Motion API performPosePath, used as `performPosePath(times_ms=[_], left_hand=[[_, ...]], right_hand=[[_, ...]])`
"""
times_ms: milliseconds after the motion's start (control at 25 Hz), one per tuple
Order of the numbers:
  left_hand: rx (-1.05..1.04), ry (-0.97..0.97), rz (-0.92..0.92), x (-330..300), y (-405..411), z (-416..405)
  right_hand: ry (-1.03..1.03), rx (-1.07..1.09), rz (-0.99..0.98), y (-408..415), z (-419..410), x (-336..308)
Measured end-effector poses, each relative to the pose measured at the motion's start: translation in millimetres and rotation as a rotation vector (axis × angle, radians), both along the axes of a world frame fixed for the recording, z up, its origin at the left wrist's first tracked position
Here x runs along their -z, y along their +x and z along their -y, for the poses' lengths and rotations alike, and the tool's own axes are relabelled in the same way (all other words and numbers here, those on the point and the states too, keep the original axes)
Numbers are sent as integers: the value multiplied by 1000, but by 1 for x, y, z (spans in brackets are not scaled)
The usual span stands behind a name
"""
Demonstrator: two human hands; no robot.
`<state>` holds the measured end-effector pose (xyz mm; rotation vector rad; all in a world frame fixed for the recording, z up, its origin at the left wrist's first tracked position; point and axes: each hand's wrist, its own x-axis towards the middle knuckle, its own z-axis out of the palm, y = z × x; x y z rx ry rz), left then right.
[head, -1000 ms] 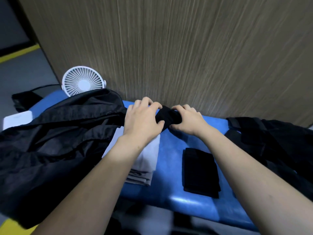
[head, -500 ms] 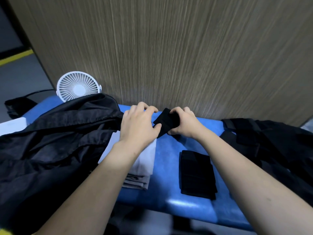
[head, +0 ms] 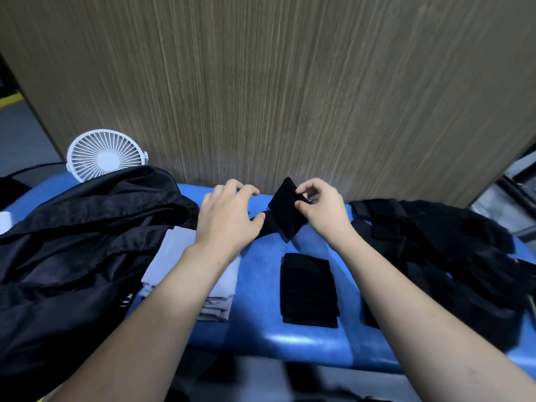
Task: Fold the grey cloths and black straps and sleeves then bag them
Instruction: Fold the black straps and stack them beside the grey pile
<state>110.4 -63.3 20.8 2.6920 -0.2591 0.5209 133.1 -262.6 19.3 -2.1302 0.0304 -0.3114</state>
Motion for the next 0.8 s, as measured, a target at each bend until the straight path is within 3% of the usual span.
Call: performPosePath(times_ms=[280, 480, 800], left_hand=[[108, -123, -91, -9, -14, 33], [224, -475, -261, -11, -27, 53], [404, -527, -277, -19, -47, 49]], right_hand=[[101, 19, 242, -48, 15, -42], [187, -15, 312, -84, 23, -66], [207, 101, 353, -124, 54, -61]])
